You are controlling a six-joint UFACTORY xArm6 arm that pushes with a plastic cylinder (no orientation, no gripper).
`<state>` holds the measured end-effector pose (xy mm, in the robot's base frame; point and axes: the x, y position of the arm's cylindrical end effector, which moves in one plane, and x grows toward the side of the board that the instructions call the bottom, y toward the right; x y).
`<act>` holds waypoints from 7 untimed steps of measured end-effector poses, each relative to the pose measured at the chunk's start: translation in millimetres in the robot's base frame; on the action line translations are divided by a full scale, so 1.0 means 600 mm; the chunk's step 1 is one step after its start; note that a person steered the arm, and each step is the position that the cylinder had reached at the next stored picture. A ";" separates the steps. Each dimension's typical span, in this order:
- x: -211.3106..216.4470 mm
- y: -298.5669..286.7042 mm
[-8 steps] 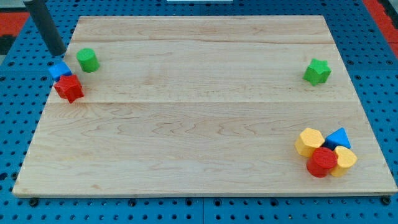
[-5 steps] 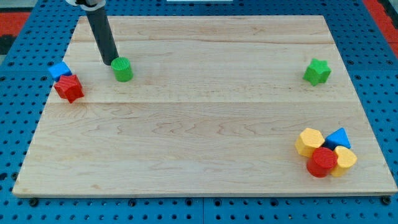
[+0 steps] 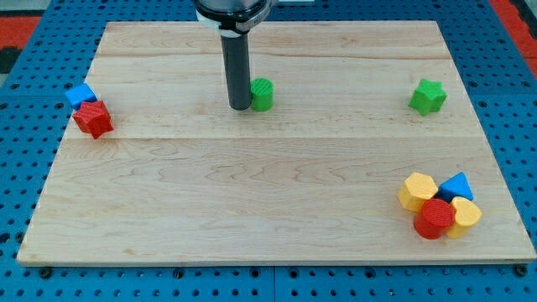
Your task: Move the green circle to the green star
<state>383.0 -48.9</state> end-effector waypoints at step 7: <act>0.056 0.097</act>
<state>416.8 9.1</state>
